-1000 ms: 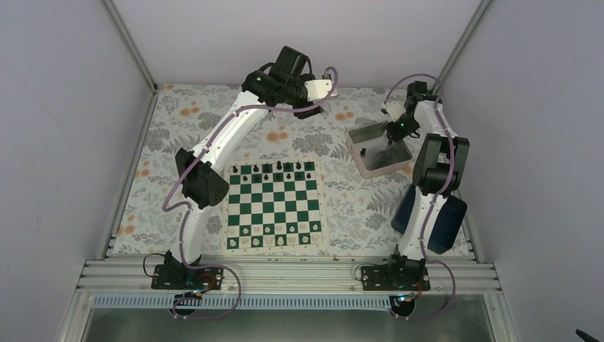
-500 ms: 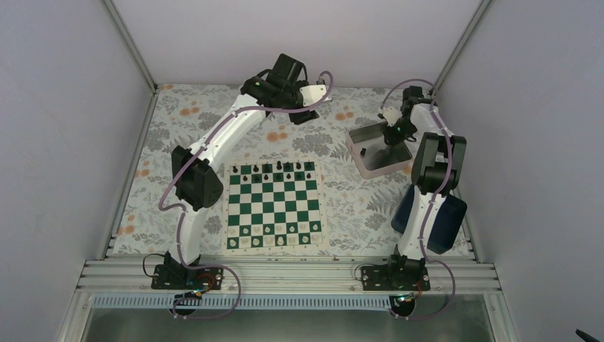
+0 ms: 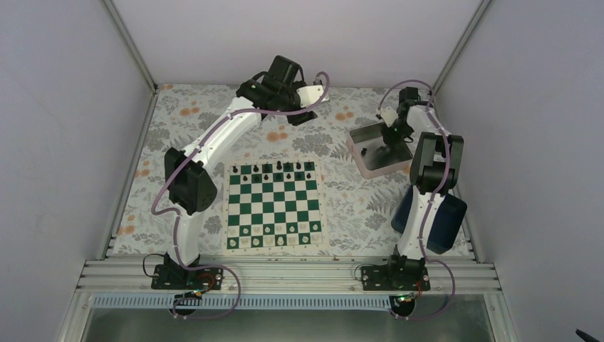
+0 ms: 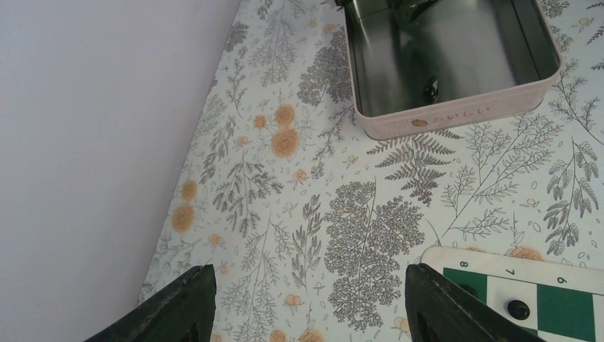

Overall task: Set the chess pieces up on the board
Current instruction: Pick up the chess piece from the storage box.

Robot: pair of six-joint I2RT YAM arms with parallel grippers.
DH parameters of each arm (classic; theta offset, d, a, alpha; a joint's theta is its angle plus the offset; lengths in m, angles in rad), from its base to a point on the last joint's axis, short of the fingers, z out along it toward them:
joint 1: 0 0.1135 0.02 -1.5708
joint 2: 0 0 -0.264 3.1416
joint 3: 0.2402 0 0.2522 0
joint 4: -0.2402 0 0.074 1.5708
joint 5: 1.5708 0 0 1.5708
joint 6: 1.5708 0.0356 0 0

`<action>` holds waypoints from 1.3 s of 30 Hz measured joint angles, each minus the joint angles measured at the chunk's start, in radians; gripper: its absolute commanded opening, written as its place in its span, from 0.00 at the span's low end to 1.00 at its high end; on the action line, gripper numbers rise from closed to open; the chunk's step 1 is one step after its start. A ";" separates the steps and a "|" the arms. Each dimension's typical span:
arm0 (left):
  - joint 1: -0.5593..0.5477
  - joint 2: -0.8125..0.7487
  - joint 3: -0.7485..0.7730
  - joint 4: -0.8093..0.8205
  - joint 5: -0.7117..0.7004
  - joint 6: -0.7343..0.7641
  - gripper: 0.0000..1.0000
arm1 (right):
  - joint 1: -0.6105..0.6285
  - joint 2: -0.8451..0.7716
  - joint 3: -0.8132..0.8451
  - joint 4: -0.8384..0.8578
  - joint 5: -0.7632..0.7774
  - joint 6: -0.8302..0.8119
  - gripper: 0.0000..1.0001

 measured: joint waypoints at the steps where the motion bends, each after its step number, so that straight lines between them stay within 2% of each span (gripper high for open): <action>1: 0.001 -0.001 -0.007 0.004 0.000 -0.001 0.66 | 0.001 0.000 -0.002 0.003 0.004 0.001 0.38; 19: 0.020 -0.015 -0.051 0.023 0.019 -0.017 0.62 | 0.006 0.022 -0.018 0.032 0.022 0.020 0.06; 25: 0.026 -0.020 -0.071 0.032 0.020 -0.020 0.62 | 0.010 0.019 -0.018 0.032 0.022 0.020 0.04; 32: 0.085 -0.076 -0.127 0.034 0.035 -0.024 0.76 | 0.048 -0.011 -0.017 -0.032 0.022 0.021 0.04; 37: 0.175 -0.167 -0.190 0.046 0.043 -0.027 0.82 | 0.143 -0.080 0.020 -0.109 0.031 0.025 0.04; 38: 0.191 -0.185 -0.203 0.050 0.045 -0.027 0.90 | 0.174 -0.091 0.049 -0.130 0.034 0.027 0.04; 39: 0.211 -0.207 -0.221 0.056 0.048 -0.027 0.93 | 0.203 -0.098 0.077 -0.144 0.035 0.031 0.04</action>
